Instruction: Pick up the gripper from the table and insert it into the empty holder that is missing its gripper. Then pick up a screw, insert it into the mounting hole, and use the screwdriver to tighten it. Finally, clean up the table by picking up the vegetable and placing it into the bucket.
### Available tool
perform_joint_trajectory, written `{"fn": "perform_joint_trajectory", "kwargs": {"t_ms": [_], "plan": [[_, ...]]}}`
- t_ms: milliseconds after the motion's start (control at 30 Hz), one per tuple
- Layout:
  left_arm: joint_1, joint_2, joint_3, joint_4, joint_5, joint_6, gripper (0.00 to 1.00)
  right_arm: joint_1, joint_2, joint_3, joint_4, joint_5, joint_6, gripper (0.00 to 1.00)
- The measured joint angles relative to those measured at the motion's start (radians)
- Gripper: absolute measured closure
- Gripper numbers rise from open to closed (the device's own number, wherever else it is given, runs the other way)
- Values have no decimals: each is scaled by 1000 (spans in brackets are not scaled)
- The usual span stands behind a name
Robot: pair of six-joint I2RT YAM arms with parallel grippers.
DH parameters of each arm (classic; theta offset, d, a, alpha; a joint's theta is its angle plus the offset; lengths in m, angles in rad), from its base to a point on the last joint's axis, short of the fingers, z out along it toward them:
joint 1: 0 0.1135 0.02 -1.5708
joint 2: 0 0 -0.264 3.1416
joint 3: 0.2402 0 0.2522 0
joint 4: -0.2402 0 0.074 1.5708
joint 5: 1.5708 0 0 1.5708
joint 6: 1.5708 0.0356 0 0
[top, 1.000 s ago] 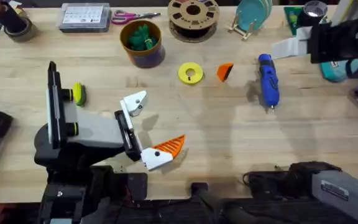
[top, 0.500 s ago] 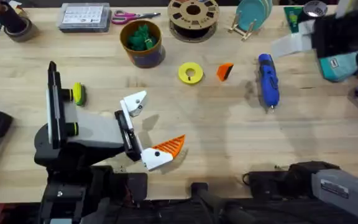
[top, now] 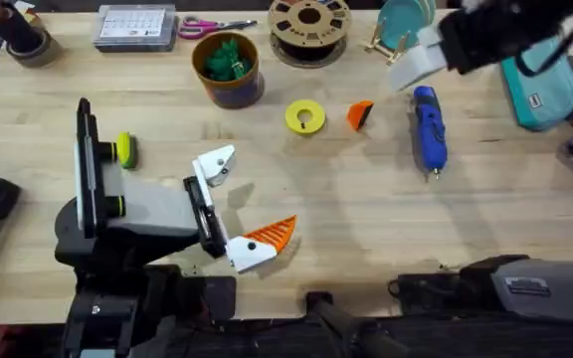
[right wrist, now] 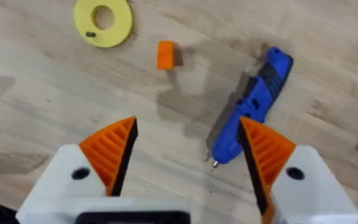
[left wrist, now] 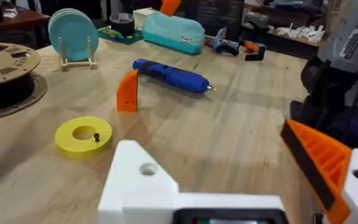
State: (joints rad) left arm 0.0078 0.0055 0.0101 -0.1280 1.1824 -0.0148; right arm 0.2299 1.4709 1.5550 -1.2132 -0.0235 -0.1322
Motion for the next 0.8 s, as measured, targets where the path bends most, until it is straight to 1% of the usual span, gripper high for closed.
{"fn": "perform_joint_trajectory", "kwargs": {"t_ms": [133,300,500,800], "plan": [[0,0,0,0,0,0,15,46,68,69,-23,0,0,3],[0,0,0,0,0,0,15,83,115,82,-36,0,-3,3],[0,0,0,0,0,0,15,88,171,82,-65,0,-3,4],[0,0,0,0,0,0,15,88,235,78,-11,0,-3,3]]}}
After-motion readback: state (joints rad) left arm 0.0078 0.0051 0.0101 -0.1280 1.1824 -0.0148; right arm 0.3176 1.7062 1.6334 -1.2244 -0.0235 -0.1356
